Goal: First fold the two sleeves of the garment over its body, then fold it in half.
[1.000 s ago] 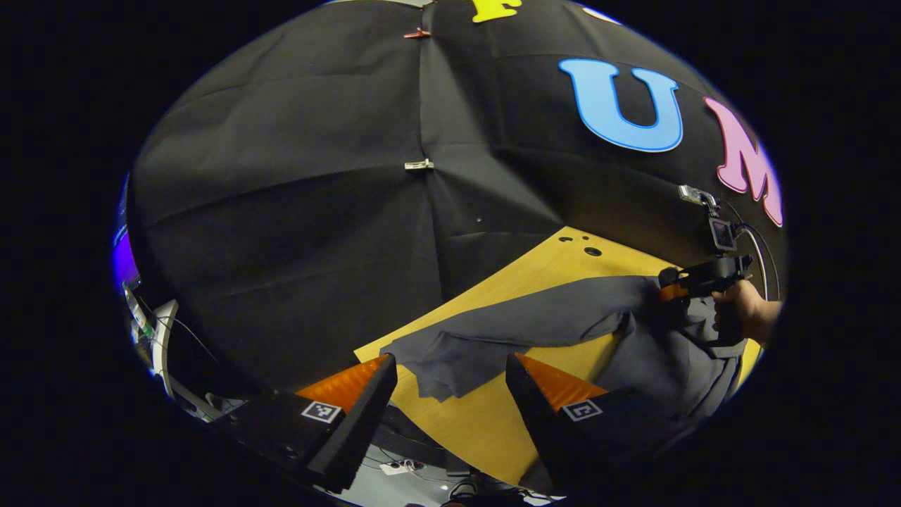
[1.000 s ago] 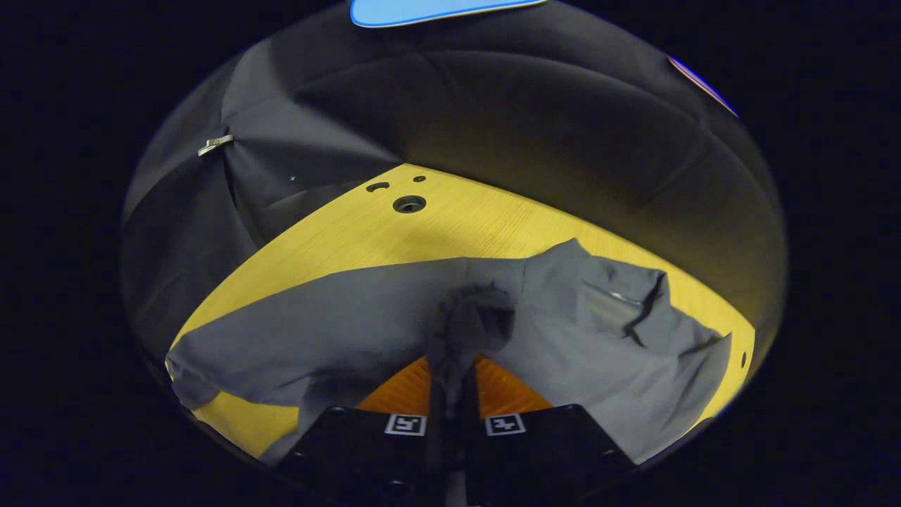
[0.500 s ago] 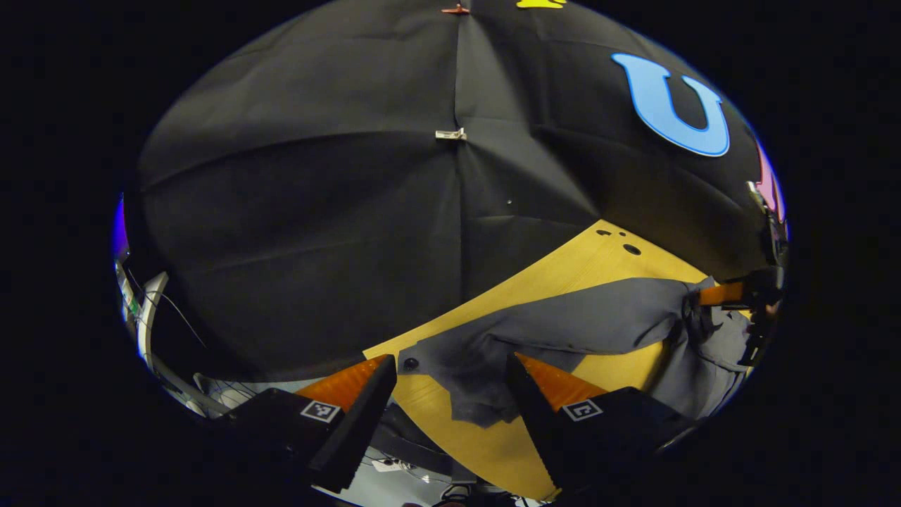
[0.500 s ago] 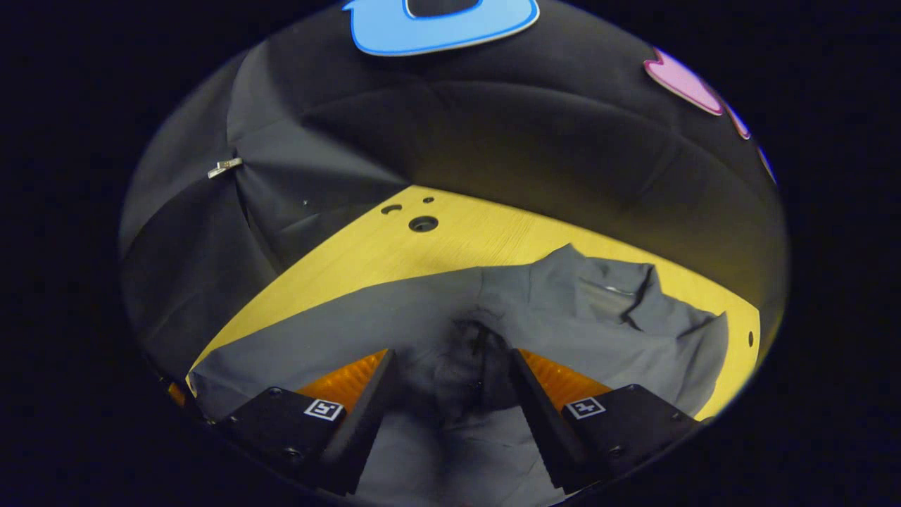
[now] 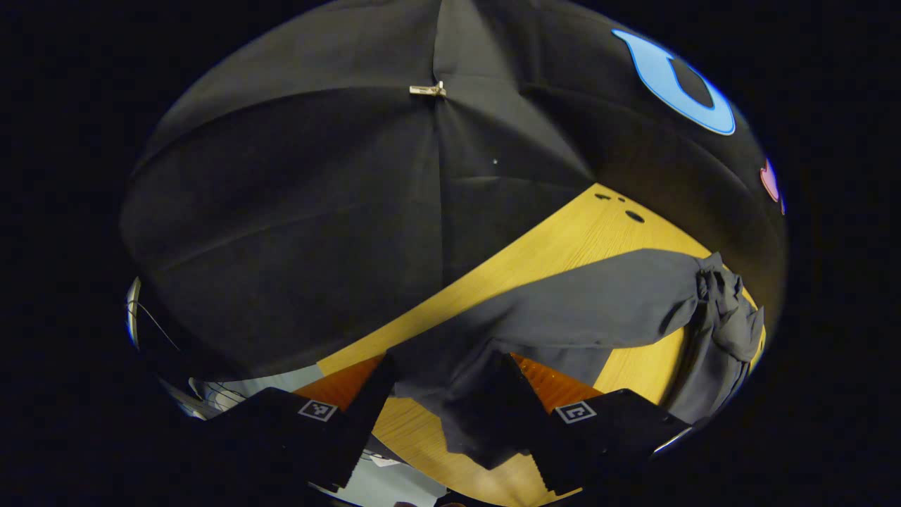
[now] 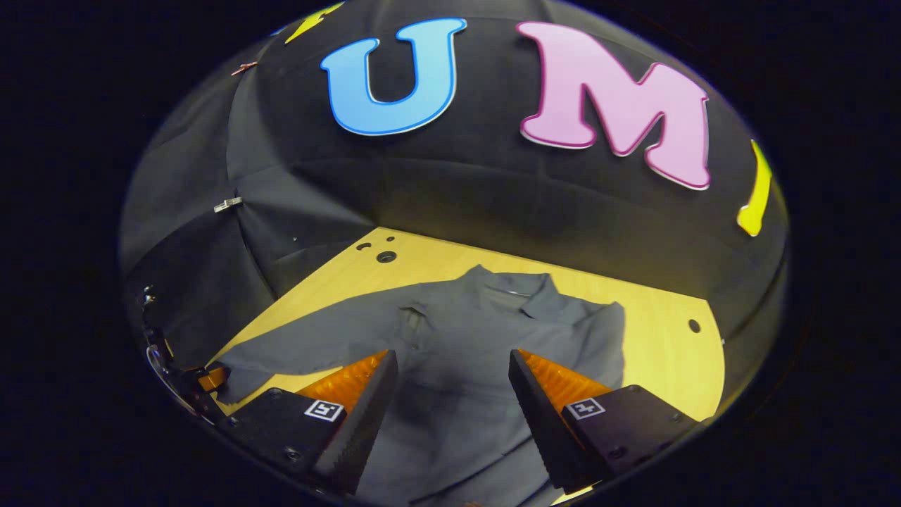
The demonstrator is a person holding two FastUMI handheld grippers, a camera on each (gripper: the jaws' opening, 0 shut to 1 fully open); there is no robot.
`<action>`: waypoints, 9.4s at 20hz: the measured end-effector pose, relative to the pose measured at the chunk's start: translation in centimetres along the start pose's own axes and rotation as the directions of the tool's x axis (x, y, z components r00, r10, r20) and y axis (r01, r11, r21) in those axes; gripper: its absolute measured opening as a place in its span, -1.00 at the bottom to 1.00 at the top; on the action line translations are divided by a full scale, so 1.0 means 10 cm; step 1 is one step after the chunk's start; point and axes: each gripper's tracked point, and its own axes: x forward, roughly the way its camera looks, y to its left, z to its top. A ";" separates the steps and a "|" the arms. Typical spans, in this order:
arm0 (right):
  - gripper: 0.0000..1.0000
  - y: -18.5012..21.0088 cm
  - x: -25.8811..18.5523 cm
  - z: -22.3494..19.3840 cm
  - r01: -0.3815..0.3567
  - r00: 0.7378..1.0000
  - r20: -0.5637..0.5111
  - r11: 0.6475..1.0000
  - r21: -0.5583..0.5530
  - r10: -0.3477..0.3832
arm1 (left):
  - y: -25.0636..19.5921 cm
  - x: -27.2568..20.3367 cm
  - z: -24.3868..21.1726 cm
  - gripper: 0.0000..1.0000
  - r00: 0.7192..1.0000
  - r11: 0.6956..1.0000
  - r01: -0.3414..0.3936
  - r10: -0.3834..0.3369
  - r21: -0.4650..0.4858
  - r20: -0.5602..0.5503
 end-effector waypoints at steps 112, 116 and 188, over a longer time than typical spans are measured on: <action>0.97 -0.29 -0.73 -2.78 0.176 0.887 -0.453 0.974 0.140 -0.095 | -1.65 -1.52 -1.78 0.93 0.889 0.787 0.441 -0.316 0.432 -0.332; 0.46 -0.15 -0.66 -2.75 0.128 0.887 -0.456 0.986 0.105 -0.067 | -1.74 -1.54 -1.83 0.94 0.880 0.742 0.459 -0.304 0.489 -0.364; 0.31 -1.95 2.02 0.08 0.124 0.985 0.065 0.922 0.367 -0.159 | -5.36 0.14 1.66 -0.22 0.759 0.762 0.578 -0.634 0.293 0.148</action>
